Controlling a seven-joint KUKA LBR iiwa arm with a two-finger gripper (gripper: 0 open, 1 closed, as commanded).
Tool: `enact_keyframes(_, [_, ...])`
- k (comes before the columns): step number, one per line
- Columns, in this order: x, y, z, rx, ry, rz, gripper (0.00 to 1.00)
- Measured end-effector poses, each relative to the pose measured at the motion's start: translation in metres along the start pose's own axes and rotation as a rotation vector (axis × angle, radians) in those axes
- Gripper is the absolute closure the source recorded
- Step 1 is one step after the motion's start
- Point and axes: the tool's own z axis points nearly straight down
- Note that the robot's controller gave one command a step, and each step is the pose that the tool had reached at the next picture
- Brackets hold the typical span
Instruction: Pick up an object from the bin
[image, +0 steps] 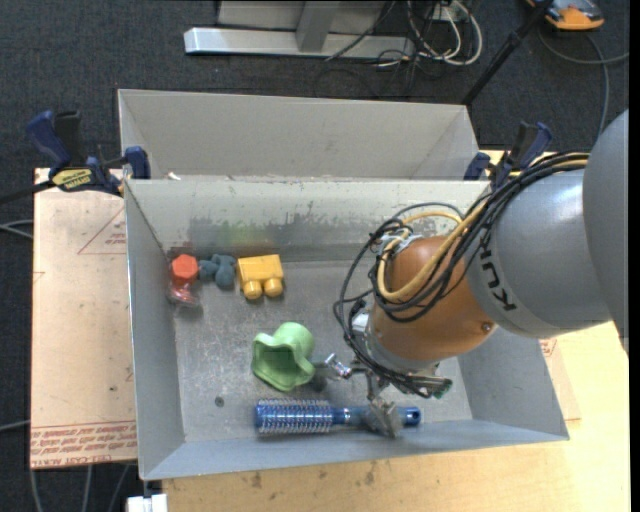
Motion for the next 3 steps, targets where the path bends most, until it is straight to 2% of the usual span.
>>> enact_keyframes(1, [0.002, 0.0008, 0.0011, -0.003, 0.005, -0.001, 1.0])
enact_keyframes(2, [0.0001, 0.0001, 0.0004, 0.001, -0.001, -0.003, 0.0])
enact_keyframes(3, [0.0024, 0.0011, 0.0013, -0.004, 0.007, -0.002, 1.0])
